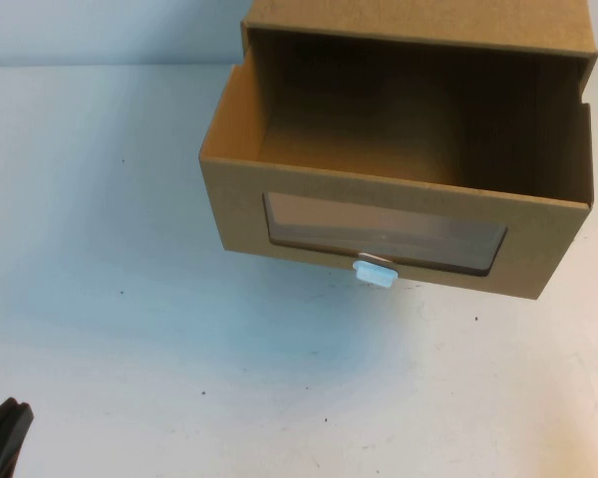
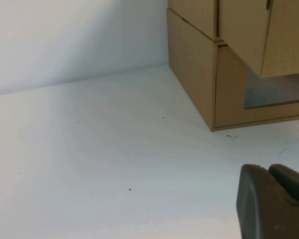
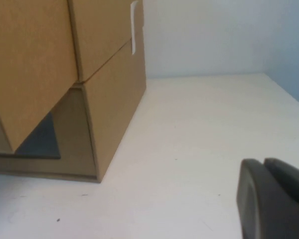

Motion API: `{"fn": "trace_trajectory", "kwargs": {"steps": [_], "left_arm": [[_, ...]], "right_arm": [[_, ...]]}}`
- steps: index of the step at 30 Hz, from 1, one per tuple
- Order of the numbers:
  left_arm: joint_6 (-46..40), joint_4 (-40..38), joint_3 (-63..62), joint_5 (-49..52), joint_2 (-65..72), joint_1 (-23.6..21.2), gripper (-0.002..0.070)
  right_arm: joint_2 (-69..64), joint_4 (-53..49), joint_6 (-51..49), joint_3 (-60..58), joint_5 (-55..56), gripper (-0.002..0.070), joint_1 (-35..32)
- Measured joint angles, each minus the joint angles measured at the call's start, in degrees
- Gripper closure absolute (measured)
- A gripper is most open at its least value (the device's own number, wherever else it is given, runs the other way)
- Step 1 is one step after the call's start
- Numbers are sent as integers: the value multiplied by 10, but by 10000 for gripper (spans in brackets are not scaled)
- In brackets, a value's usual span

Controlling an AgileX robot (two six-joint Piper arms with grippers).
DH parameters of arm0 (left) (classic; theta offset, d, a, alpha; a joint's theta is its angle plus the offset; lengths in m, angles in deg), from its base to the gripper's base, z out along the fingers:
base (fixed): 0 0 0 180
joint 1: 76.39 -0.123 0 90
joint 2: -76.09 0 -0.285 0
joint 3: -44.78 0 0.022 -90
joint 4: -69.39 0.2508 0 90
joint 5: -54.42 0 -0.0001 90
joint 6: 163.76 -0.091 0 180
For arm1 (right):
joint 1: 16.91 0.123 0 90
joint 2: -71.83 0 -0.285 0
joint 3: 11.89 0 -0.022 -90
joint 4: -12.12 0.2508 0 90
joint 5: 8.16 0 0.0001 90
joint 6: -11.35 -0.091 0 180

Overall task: Open the shoe box
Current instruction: 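Pull the top drawer of the cardboard box fully open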

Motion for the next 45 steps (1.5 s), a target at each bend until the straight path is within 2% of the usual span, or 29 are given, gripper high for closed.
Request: {"fn": "trace_trajectory", "kwargs": {"steps": [6,10,15,39,41,45], "left_arm": [[0,0,0,0,0,0,679],[0,0,0,0,0,0,679],[0,0,0,0,0,0,679],[0,0,0,0,0,0,679],[0,0,0,0,0,-9,679],[0,0,0,0,0,-58,679]], "right_arm": [[0,273,309,0,-33,689,0],[0,335,405,0,-78,689,0],[0,346,423,0,-125,690,0],[0,352,429,0,-129,690,0],[0,352,429,0,-129,690,0],[0,353,429,0,-129,690,0]]}}
